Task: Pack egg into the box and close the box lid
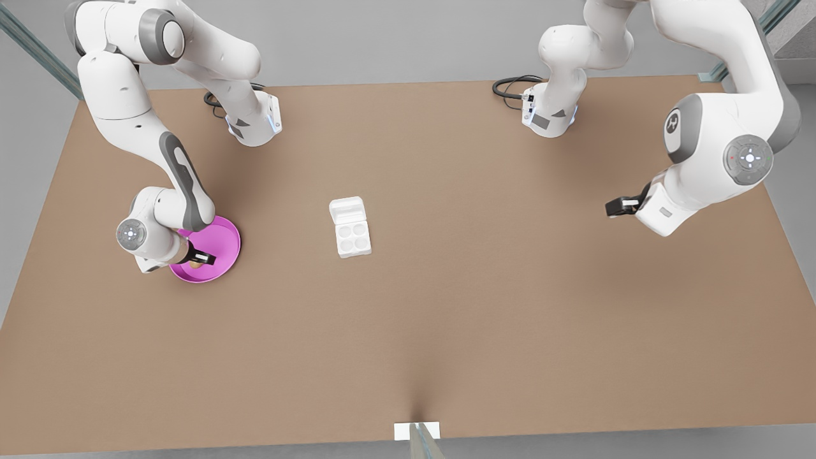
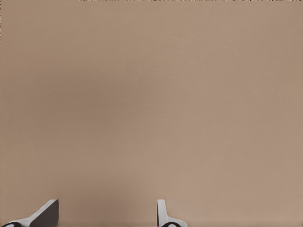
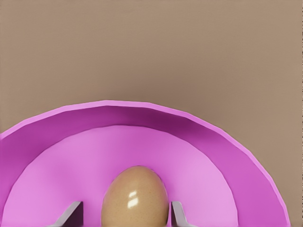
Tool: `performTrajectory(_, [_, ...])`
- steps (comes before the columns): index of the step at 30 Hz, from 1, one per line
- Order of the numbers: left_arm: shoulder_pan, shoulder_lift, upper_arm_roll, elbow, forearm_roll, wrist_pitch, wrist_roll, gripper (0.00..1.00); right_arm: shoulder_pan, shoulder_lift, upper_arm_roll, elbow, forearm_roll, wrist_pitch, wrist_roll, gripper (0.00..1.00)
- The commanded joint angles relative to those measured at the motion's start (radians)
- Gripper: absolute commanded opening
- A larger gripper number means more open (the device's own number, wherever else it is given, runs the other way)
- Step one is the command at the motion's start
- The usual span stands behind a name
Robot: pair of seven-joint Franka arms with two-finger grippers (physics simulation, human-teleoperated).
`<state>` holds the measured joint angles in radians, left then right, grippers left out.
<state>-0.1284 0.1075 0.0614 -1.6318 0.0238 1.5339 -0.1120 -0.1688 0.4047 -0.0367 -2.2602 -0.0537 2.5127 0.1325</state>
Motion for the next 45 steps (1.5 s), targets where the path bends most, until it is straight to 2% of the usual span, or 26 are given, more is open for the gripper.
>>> performTrajectory(1, [-0.002, 0.001, 0.000, 0.000, 0.001, 0.000, 0.000, 1.00, 0.000, 0.000, 0.000, 0.001, 0.000, 0.000, 0.001, 0.64])
performTrajectory(8, [-0.002, 0.001, 0.000, 0.000, 0.001, 0.000, 0.000, 1.00, 0.002, 0.013, 0.001, 0.019, 0.000, 0.000, 0.001, 0.63])
performTrajectory(18, [-0.002, 0.001, 0.000, 0.000, 0.001, 0.002, 0.000, 1.00, 0.003, 0.017, 0.001, 0.038, 0.000, -0.003, -0.002, 0.55])
performTrajectory(38, [-0.002, 0.008, 0.002, 0.001, -0.001, 0.003, -0.002, 1.00, 0.012, 0.005, 0.001, 0.041, 0.000, -0.018, -0.004, 0.55])
performTrajectory(42, [-0.002, 0.008, 0.002, 0.001, -0.001, 0.003, -0.002, 1.00, 0.040, -0.001, 0.009, 0.113, 0.002, -0.097, 0.016, 0.55])
performTrajectory(45, [-0.002, 0.008, 0.002, 0.001, -0.001, 0.003, -0.002, 1.00, 0.041, 0.006, 0.135, 0.185, 0.018, -0.141, 0.131, 0.55])
